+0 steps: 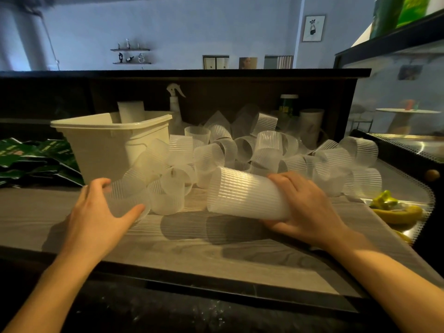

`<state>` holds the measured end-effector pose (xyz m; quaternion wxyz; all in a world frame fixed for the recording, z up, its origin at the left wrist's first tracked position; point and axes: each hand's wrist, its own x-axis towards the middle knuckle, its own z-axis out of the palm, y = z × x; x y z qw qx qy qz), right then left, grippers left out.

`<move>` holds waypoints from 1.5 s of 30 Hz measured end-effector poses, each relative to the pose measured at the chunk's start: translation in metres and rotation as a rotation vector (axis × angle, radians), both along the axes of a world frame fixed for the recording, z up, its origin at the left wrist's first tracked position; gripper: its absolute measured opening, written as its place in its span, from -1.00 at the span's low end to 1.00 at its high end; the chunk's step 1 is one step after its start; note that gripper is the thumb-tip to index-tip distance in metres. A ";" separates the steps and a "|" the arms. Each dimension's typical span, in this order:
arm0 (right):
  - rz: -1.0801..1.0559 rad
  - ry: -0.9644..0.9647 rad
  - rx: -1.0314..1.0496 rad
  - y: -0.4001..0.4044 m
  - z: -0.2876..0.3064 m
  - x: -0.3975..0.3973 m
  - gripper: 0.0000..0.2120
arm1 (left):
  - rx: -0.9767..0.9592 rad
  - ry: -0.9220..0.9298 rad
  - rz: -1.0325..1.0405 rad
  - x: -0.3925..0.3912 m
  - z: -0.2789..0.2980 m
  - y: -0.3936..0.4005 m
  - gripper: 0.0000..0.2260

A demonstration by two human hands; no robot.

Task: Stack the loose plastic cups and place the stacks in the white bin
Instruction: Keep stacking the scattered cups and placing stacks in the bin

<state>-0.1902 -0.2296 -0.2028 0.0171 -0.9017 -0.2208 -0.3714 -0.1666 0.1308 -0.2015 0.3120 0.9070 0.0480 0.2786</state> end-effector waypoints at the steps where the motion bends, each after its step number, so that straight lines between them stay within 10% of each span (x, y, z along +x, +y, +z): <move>1: 0.001 0.001 0.001 0.000 0.000 0.000 -0.25 | 0.002 -0.028 -0.011 -0.001 0.002 0.000 -0.27; 31: 0.022 0.012 -0.072 0.008 0.001 -0.006 -0.26 | 0.043 -0.162 -0.809 0.001 0.021 -0.105 -0.39; 45: 0.137 -0.086 0.114 0.057 0.058 0.035 -0.17 | -0.496 -0.322 -0.871 0.024 0.102 -0.078 -0.36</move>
